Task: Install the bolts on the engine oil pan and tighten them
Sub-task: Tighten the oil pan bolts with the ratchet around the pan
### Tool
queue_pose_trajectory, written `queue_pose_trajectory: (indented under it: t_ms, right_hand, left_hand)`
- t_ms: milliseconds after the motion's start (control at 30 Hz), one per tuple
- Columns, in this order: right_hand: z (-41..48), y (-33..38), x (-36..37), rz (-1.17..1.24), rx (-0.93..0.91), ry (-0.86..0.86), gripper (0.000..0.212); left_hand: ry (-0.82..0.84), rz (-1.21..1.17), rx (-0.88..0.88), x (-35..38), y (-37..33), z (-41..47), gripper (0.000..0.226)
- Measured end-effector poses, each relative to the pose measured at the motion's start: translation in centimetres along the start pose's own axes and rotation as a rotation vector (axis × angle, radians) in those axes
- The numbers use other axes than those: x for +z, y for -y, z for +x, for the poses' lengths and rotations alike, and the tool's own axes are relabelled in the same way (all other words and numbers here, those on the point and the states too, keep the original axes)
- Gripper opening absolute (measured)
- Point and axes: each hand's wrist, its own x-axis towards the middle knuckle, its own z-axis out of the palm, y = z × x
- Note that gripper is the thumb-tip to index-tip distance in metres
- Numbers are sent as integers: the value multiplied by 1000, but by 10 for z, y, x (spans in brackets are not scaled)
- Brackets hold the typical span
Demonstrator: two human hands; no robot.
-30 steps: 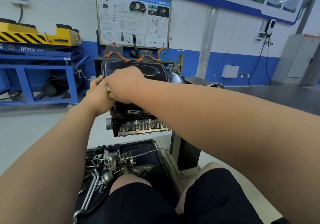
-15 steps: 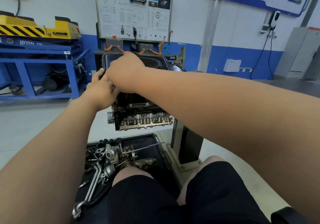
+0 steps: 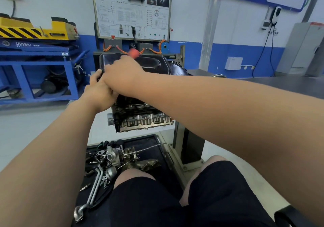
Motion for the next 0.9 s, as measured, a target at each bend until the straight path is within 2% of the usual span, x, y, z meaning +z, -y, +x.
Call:
queue_pose_trajectory:
  t_ms: [67,133,200,333,433,500,533,633,700,800,900]
  right_hand:
    - [-4,1,1,179,164,34,14]
    - [-7,1,1,306,267,82,25]
    - [-3,3,2,348,266,112,29]
    - [-2,-9,0,132,69,57,14]
    - [-1,-16,3,-64,-88,-50,22]
    - [-2,-12,3,-42,-89,-38,17]
    - [-3,-9,5,27,-45,-14,13]
    - [-6,-4,5,273,202,81,33]
    - [-4,0,2,359,277,114,36]
    - [1,0,-6,235,221,140,29]
    - [2,-4,-11,-59,95,109,9]
  left_hand:
    - [-29,-78,-9,3,3,-1,49]
    - [-40,-210,-74,7,4,-3,74]
    - [-49,-234,-96,8,4,-3,82]
    - [-48,-24,18,5,-2,1,49]
    - [-49,23,6,7,-5,0,43]
    - [-59,-7,17,4,-7,-3,43]
    - [-54,-26,30,2,-7,-3,46]
    - [-3,-49,27,-4,-8,-11,68]
    - [-20,-137,-18,-4,-8,-14,73]
    - [-9,-34,12,-6,-7,-10,58]
    - [6,16,4,-6,-9,-5,50]
